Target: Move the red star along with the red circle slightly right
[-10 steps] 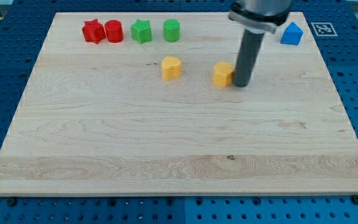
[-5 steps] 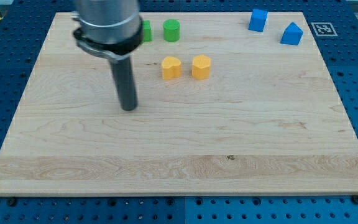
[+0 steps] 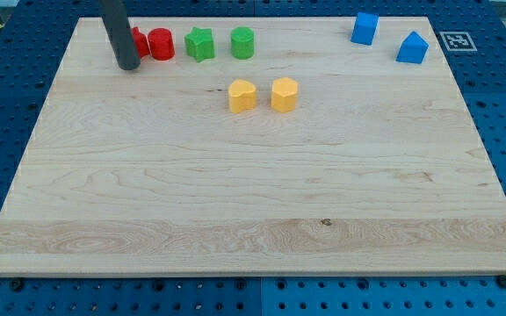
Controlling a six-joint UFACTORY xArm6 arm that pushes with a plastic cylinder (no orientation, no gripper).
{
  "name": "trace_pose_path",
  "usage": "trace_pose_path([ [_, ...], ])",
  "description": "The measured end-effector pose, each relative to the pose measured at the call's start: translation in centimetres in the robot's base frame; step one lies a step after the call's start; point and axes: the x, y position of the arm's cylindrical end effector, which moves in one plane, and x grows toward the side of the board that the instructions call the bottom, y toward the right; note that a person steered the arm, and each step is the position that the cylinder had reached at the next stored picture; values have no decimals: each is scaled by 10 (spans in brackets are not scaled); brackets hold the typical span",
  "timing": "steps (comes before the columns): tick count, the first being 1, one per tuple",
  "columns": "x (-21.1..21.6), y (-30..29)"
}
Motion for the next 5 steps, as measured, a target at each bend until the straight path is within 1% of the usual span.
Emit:
trace_pose_path([
  [1, -3, -44],
  [2, -26, -64],
  [3, -54, -64],
  [4, -55, -25],
  [5, -37, 8],
])
